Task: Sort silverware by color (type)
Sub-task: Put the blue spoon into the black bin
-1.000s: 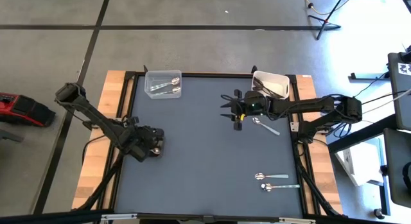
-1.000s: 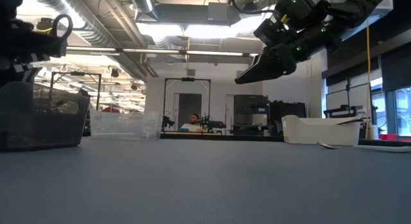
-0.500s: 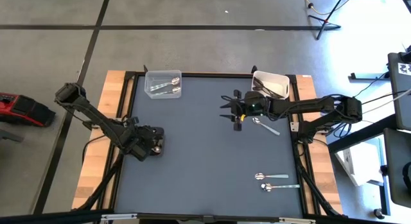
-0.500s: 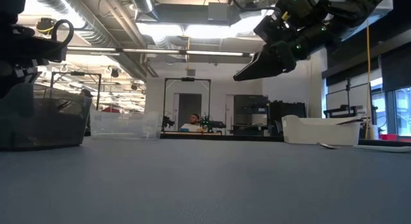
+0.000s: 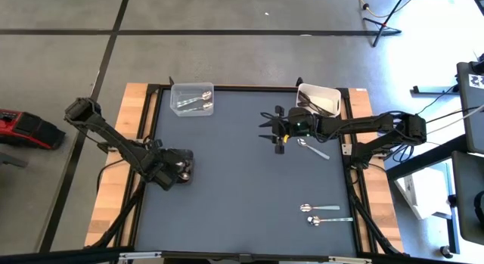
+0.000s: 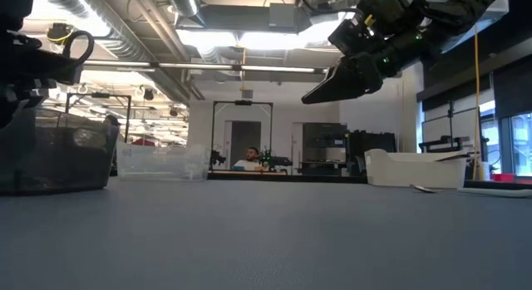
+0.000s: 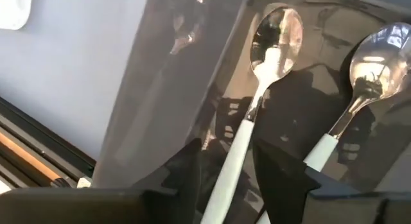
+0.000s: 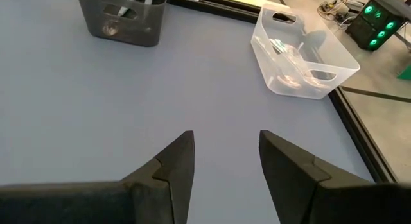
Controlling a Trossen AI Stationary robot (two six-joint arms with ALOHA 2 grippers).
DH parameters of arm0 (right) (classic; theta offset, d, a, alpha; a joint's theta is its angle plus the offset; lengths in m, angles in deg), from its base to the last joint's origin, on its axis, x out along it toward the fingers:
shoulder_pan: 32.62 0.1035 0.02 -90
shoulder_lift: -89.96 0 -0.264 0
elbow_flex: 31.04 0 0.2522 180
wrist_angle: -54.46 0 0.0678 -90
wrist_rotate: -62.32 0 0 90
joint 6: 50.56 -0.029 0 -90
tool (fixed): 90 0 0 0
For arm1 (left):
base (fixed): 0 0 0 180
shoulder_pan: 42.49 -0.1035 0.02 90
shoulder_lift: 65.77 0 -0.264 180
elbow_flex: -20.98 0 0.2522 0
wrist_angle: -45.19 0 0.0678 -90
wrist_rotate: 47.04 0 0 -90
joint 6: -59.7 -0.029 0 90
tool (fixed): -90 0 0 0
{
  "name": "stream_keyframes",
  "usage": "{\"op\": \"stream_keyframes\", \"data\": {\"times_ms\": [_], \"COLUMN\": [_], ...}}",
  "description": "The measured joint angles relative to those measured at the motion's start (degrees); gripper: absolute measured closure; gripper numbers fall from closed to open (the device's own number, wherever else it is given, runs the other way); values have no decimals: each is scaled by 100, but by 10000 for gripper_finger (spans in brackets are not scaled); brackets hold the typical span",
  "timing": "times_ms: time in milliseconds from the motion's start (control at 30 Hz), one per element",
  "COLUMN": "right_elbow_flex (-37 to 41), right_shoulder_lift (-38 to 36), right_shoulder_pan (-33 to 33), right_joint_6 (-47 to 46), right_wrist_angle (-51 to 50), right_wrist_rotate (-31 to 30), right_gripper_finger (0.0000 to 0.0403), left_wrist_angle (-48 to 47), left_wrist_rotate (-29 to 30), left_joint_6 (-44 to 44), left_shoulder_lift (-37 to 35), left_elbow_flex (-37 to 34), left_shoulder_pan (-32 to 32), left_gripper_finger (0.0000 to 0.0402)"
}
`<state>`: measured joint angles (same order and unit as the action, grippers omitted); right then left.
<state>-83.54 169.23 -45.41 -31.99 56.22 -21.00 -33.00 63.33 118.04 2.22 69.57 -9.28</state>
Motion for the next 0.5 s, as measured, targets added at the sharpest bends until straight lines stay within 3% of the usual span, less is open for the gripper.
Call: {"op": "stream_keyframes", "data": {"times_ms": [233,500], "right_elbow_flex": [0,0], "right_shoulder_lift": [0,0], "right_shoulder_pan": [2,2], "right_joint_6": [-2,-2], "right_wrist_angle": [91,90], "right_wrist_rotate": [0,0], "right_gripper_finger": [238,238], "left_wrist_angle": [-2,362], "left_wrist_rotate": [395,1305], "left_joint_6": [-287,-813], "left_shoulder_lift": [0,0], "left_elbow_flex": [489,1026], "left_shoulder_pan": [2,2], "left_gripper_finger": [268,268]}}
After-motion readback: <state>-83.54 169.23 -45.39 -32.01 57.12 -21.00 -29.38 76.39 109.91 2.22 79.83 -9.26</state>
